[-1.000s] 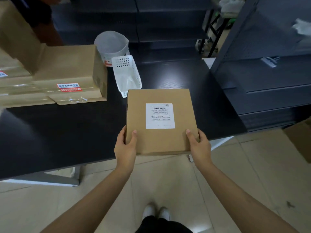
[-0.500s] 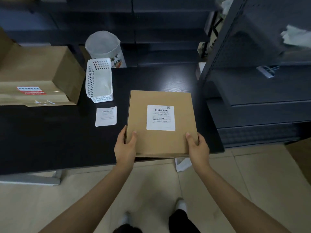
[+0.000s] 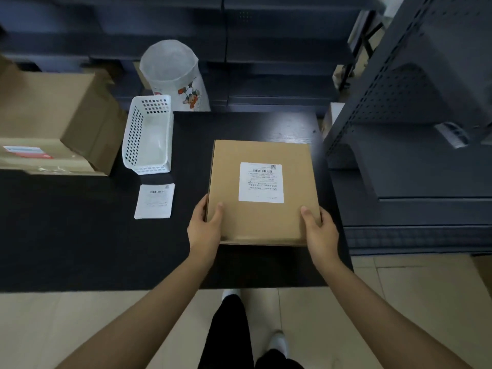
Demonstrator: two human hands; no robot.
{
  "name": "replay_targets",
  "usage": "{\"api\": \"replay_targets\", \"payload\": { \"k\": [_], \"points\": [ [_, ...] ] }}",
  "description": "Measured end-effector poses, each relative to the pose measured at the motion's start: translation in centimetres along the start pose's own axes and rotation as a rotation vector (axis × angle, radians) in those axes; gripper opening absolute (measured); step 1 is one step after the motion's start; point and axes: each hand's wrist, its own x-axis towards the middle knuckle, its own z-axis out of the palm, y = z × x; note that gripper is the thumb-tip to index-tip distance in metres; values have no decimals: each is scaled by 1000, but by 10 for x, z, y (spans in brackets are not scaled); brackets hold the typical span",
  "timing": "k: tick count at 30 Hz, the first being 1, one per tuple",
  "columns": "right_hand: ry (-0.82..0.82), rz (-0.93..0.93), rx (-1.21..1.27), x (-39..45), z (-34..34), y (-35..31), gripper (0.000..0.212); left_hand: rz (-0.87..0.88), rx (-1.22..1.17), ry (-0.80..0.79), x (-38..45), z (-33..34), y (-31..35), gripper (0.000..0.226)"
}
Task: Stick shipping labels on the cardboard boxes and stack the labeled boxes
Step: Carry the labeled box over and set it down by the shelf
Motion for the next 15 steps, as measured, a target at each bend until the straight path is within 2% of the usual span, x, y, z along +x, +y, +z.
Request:
{"api": "replay_targets", "payload": {
  "k": [10,15],
  "points": [
    [64,13,39,79,50,-43,49,6,23,-41,101,29,49,47],
    [36,33,13,133,67,-59,49,-26,25,-13,144,55,60,50]
  ]
}}
